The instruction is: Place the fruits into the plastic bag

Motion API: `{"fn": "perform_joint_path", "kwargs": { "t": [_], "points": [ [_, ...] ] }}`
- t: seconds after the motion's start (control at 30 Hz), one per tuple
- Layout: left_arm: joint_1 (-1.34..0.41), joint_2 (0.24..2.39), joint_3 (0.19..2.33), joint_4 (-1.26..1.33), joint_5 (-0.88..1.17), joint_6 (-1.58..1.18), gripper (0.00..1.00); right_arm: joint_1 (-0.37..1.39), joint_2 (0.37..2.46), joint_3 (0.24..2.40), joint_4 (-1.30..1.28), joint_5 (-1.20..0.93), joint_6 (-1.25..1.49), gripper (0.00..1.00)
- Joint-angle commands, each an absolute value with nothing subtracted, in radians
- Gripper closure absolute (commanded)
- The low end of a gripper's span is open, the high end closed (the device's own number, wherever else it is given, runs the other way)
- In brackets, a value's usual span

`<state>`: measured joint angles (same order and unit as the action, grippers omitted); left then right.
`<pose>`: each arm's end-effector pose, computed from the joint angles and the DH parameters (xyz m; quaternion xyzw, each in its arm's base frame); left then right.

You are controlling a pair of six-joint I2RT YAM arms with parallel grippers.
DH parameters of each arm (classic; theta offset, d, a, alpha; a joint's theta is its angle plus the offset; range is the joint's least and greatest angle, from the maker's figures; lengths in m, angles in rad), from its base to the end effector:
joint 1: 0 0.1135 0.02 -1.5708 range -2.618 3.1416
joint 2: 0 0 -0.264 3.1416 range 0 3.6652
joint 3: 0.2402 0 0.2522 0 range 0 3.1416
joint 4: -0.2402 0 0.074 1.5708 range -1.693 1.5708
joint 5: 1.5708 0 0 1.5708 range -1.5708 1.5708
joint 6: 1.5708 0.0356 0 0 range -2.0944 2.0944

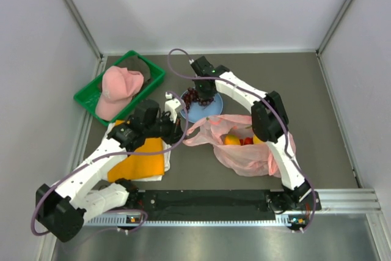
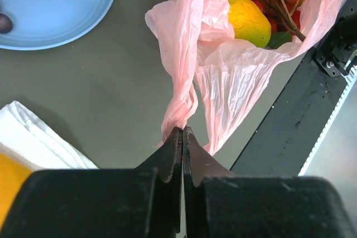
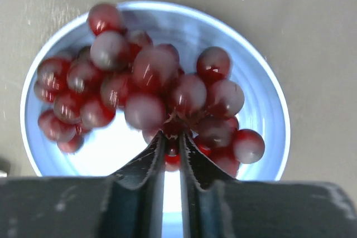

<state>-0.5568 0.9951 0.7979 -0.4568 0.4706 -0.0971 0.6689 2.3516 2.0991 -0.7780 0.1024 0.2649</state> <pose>0.1716 -0.1258 0.2815 0.2991 0.8256 -0.3362 0.3404 0.4057 0.3161 0.2041 -0.1797 0.9456 0.0759 0.2602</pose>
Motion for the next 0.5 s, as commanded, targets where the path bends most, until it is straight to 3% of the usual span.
{"fn": "perform_joint_path", "kwargs": {
  "t": [0.0, 0.1, 0.47],
  "points": [
    [-0.552, 1.008, 0.798, -0.437, 0.472, -0.084, 1.0, 0.663, 2.223, 2.065, -0.726, 0.072, 0.272, 0.94],
    [-0.554, 1.012, 0.798, -0.437, 0.474, -0.084, 1.0, 0.664, 2.18, 2.034, -0.707, 0.06, 0.275, 1.0],
    [-0.554, 1.014, 0.796, -0.436, 0.472, -0.084, 1.0, 0.663, 2.022, 1.95, -0.646, 0.028, 0.295, 1.0]
  ]
}}
